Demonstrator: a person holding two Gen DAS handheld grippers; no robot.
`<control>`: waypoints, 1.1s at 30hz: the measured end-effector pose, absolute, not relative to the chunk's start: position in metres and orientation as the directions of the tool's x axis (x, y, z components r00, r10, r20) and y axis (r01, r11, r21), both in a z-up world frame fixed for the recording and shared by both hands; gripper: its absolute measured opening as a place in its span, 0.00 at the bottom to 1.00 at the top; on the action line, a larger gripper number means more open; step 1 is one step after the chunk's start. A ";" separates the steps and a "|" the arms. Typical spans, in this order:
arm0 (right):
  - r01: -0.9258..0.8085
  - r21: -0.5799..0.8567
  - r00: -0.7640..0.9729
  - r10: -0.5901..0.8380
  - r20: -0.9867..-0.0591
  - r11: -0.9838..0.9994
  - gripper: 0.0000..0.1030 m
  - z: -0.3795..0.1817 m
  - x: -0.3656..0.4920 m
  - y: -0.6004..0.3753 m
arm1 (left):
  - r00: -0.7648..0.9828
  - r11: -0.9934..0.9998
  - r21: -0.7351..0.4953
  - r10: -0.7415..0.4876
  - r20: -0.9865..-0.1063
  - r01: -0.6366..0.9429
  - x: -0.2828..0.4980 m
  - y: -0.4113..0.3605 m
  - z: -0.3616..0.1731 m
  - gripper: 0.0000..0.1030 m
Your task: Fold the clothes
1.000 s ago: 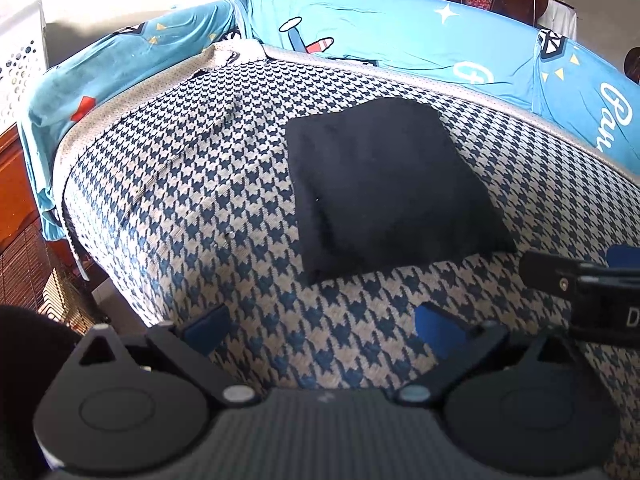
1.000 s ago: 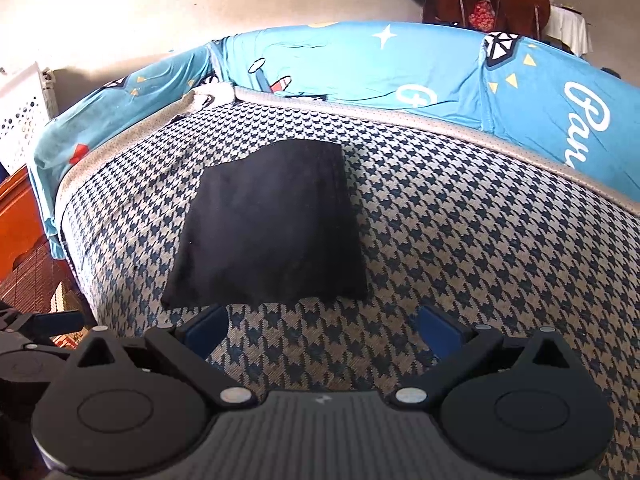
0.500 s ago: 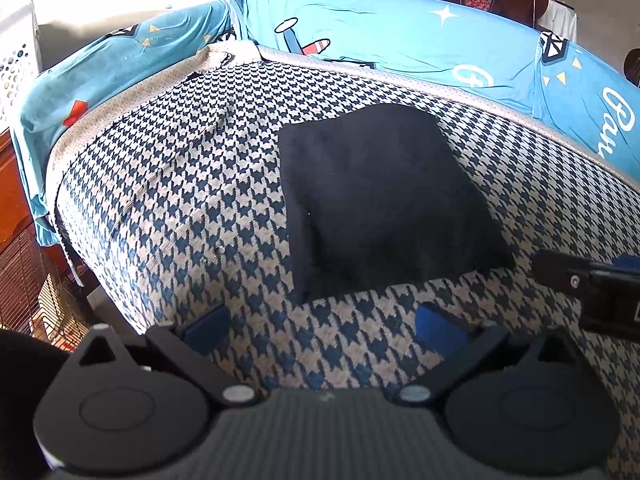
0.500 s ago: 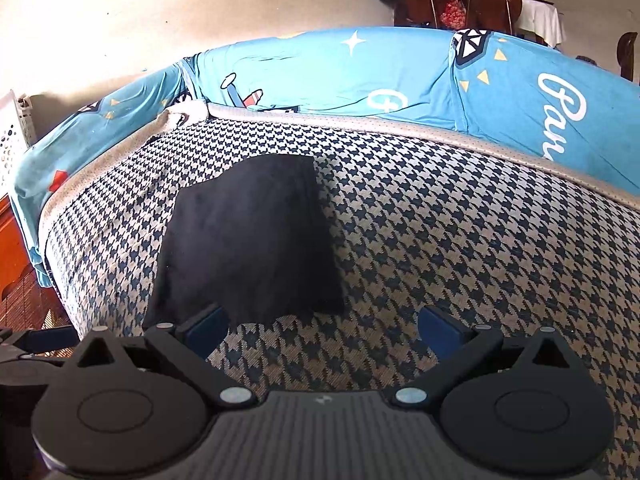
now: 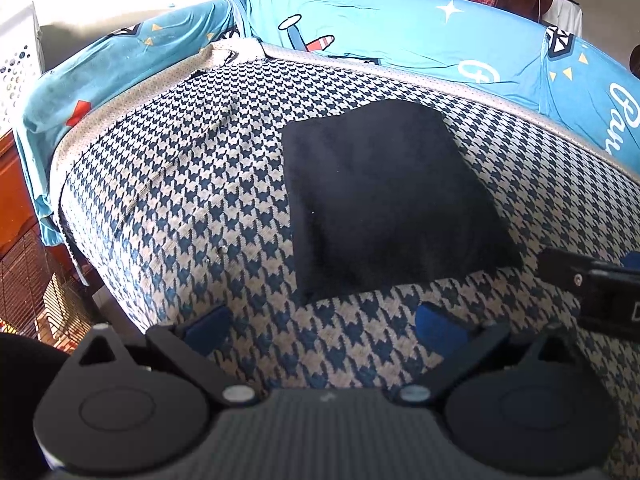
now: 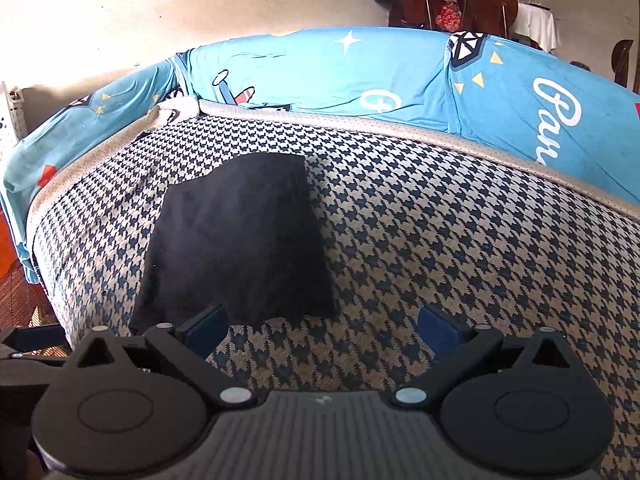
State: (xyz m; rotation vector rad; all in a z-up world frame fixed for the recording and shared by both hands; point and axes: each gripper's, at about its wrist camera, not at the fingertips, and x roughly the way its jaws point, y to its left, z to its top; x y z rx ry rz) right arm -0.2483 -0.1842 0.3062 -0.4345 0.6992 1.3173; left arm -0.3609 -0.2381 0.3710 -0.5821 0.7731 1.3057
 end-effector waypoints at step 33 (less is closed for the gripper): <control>-0.980 -0.007 0.147 0.702 -0.697 0.198 0.99 0.301 -0.256 -0.183 | 0.065 0.167 0.051 0.623 -0.779 -0.985 -0.363 -0.241 0.372 1.00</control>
